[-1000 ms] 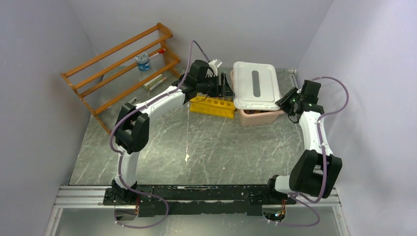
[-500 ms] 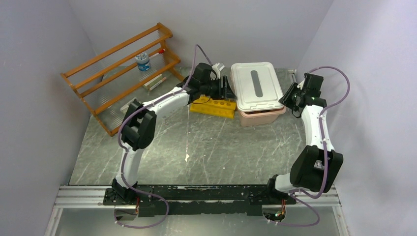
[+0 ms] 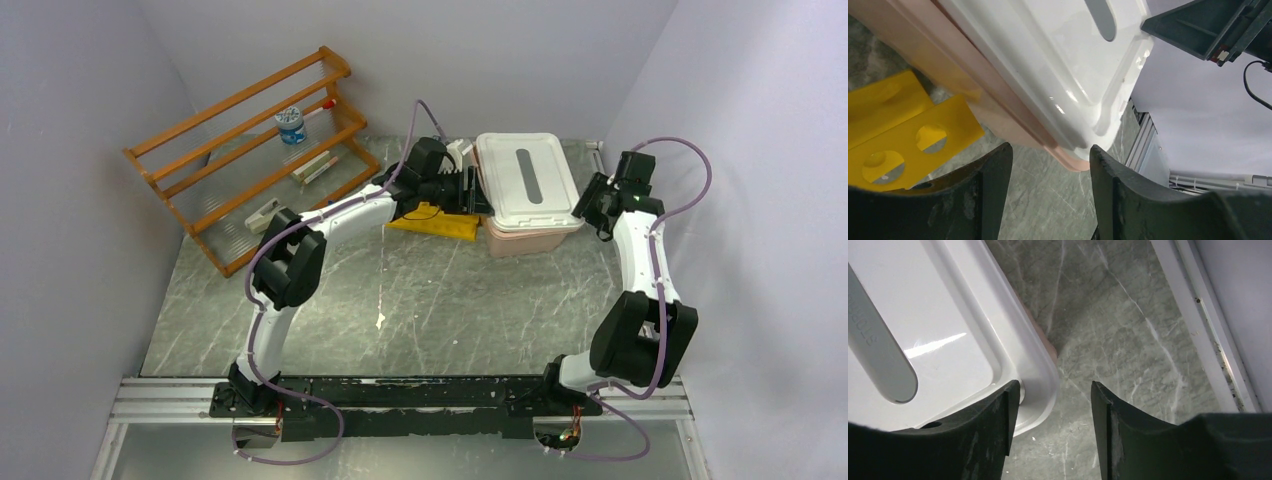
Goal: Organize the chemistry lab equipment
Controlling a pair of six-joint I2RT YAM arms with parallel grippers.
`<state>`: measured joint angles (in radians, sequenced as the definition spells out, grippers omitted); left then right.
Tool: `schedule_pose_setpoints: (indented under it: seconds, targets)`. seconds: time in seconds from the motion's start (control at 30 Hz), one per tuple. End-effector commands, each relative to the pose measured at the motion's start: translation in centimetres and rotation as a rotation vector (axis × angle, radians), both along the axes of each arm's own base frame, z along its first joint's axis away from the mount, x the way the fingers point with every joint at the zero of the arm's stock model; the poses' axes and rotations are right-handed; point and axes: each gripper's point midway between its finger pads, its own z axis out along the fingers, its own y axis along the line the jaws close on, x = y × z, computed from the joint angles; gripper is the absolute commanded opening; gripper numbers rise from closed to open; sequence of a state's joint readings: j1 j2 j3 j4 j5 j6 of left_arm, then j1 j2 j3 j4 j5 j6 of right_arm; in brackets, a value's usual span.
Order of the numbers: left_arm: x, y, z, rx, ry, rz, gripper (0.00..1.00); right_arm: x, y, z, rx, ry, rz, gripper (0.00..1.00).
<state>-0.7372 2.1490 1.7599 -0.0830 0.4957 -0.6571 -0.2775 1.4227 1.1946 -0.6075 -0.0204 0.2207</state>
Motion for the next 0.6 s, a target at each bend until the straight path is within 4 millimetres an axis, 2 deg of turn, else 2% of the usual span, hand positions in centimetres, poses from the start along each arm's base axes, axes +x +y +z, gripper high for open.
schedule_pose_setpoints:
  seconds: [0.0,0.07,0.13,0.27,0.37,0.57]
  targets:
    - [-0.5,-0.2,-0.3,0.027,-0.021,-0.016,0.63,-0.2,-0.6,-1.1,-0.018,0.047,-0.008,0.53]
    - [-0.6,-0.2,-0.8,0.049,-0.017,-0.013,0.63,-0.1,-0.7,-1.4,-0.025,0.057,0.004,0.47]
    - [-0.3,-0.2,-1.2,0.08,-0.039,-0.003,0.69,0.2,-0.1,-1.7,-0.012,0.06,0.051,0.43]
    - [0.3,-0.1,-0.7,0.109,-0.086,0.02,0.78,0.9,0.6,-1.8,-0.037,0.055,0.153,0.36]
    - [0.6,0.1,0.5,0.094,-0.113,0.038,0.79,1.1,1.0,-1.6,-0.056,0.044,0.2,0.35]
    - [1.5,1.6,4.3,0.034,-0.206,0.156,0.72,1.1,1.9,-1.7,-0.067,0.032,0.239,0.31]
